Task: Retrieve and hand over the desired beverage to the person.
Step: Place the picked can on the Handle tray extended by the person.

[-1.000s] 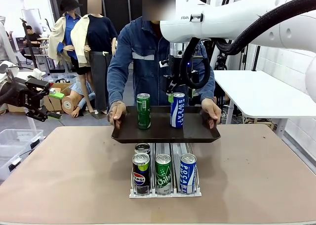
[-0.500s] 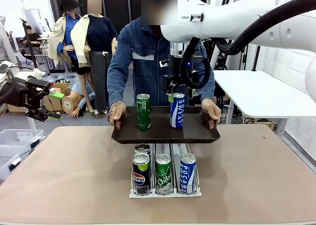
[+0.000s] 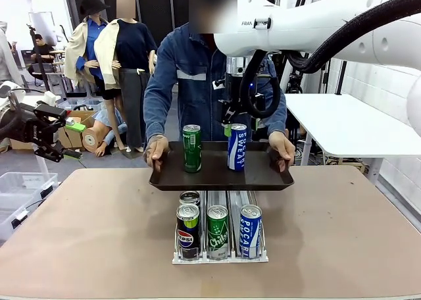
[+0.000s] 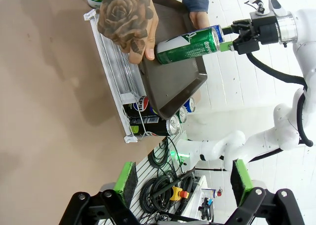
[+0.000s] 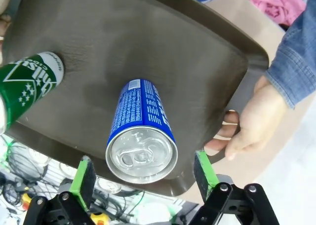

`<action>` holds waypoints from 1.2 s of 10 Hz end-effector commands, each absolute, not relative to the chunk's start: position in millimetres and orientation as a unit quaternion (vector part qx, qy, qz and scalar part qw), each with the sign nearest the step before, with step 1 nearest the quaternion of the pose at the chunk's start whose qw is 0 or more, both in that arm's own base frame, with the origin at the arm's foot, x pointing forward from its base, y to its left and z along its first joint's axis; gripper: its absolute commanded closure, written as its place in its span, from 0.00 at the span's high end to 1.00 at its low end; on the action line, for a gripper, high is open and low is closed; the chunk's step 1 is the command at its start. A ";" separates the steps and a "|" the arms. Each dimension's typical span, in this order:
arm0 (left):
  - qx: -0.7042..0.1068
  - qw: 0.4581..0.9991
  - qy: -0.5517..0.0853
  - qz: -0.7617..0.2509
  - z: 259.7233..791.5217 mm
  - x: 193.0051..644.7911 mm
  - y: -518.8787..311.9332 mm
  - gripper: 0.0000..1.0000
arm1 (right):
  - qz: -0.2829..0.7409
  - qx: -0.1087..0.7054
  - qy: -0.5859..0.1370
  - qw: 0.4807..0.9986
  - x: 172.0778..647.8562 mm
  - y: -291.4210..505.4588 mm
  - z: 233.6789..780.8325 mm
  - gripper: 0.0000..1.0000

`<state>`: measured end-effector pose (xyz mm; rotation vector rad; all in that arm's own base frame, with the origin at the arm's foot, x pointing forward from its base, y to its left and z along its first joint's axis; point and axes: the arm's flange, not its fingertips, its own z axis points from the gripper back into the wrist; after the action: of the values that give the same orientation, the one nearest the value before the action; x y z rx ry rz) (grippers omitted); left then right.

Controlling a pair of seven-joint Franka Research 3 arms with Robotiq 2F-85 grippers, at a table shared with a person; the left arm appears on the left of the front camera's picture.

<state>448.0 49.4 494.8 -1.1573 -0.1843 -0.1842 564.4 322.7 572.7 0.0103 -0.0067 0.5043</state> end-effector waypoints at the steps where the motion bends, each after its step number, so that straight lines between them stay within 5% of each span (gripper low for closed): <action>1: -0.546 0.828 -0.090 -0.087 496.6 447.7 49.5 1.00 | 0.257 0.043 -0.025 0.965 552.2 304.4 599.8 1.00; 8: -0.546 0.828 -0.090 -0.087 496.6 447.7 49.5 1.00 | 0.181 0.189 -0.020 0.965 557.9 128.3 642.1 1.00; 12: -0.546 0.828 -0.090 -0.087 496.6 447.7 49.5 1.00 | 0.139 0.329 -0.026 0.934 535.9 -3.1 601.3 1.00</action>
<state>448.0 49.7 494.8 -1.1573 -0.1849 -0.1837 556.8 6.1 618.1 0.5853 -0.0435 0.2828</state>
